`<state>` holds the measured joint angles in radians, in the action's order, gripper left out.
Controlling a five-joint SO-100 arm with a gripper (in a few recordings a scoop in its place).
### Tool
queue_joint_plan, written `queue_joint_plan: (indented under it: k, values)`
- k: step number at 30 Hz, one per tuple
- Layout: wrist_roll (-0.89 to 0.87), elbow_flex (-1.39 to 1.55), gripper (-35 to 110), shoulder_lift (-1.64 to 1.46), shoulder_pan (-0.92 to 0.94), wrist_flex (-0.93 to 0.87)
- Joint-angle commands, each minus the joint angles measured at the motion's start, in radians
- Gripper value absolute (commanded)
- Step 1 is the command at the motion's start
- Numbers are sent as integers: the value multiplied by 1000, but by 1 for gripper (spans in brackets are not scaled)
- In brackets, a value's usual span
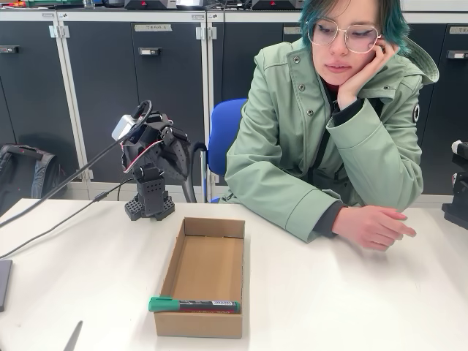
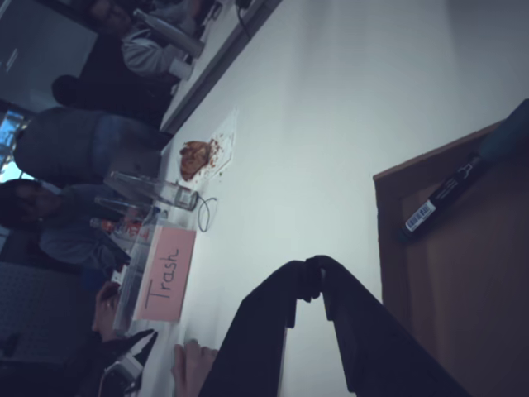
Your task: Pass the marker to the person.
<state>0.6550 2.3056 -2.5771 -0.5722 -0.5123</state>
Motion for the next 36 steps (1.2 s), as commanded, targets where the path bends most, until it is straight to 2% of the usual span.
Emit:
queue_joint_plan:
  k: [1,9,14,31,36]
  values:
    - [67,-245,-5,189,-38,3]
    - [319,-545,-5,638,2,-95]
    - [333,-561,-5,790,74,-83]
    - [-129,-592,-3,996,249,-14]
    - [-198,-577,10,996,250,-12]
